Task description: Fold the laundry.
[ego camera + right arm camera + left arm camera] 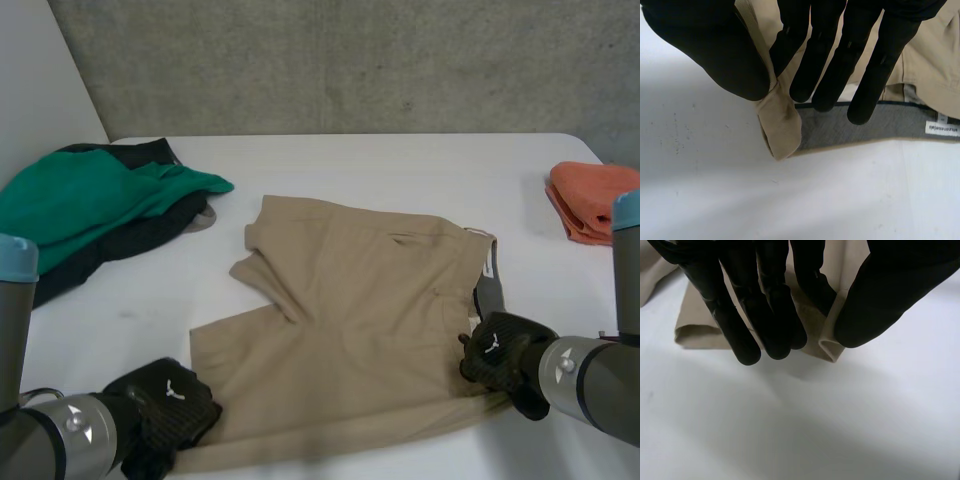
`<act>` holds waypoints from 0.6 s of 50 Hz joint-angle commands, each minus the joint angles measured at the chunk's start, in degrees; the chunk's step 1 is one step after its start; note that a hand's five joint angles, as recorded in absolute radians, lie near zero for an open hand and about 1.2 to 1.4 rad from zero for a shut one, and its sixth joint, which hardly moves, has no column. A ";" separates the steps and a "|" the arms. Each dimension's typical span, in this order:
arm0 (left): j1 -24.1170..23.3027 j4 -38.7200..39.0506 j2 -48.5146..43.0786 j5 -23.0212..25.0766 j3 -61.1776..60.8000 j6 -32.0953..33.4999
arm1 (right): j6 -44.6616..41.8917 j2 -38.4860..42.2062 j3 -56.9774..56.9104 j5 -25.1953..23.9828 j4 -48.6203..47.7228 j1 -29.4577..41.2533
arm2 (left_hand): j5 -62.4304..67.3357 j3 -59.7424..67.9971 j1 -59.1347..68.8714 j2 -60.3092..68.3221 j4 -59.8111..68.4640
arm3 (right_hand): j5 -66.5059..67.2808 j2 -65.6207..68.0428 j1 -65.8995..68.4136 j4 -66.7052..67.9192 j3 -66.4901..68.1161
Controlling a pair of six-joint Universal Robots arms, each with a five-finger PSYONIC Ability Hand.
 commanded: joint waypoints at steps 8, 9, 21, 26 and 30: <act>-4.23 32.84 -25.31 -3.25 32.71 -8.74 | 20.12 13.58 -17.14 7.07 -21.84 0.39 | 13.50 11.89 14.13 11.61 11.42 | 12.22 12.96 17.47 11.61 12.00; -4.15 34.88 -27.34 -3.61 35.02 -9.10 | 21.10 14.73 -18.39 8.66 -23.53 0.57 | 13.50 11.89 14.13 11.61 11.42 | 12.22 12.96 17.47 11.61 12.00; -3.27 45.19 -57.50 -5.19 71.32 -3.47 | 21.20 30.46 -31.31 16.85 -51.65 1.98 | 13.50 11.89 14.13 11.61 11.42 | 12.22 12.96 17.47 11.61 12.00; -2.83 42.99 -64.01 -7.74 80.56 -4.26 | 18.83 37.41 -35.27 16.76 -59.13 2.85 | 13.50 11.89 14.13 11.61 11.42 | -36.56 -35.82 -31.32 -37.18 -36.78; -3.35 43.16 -63.49 -7.31 78.90 -7.42 | 17.86 40.93 -37.74 16.50 -60.81 3.73 | -56.50 -58.11 -55.87 -58.39 -58.58 | -57.78 -57.04 -52.53 -58.39 -58.00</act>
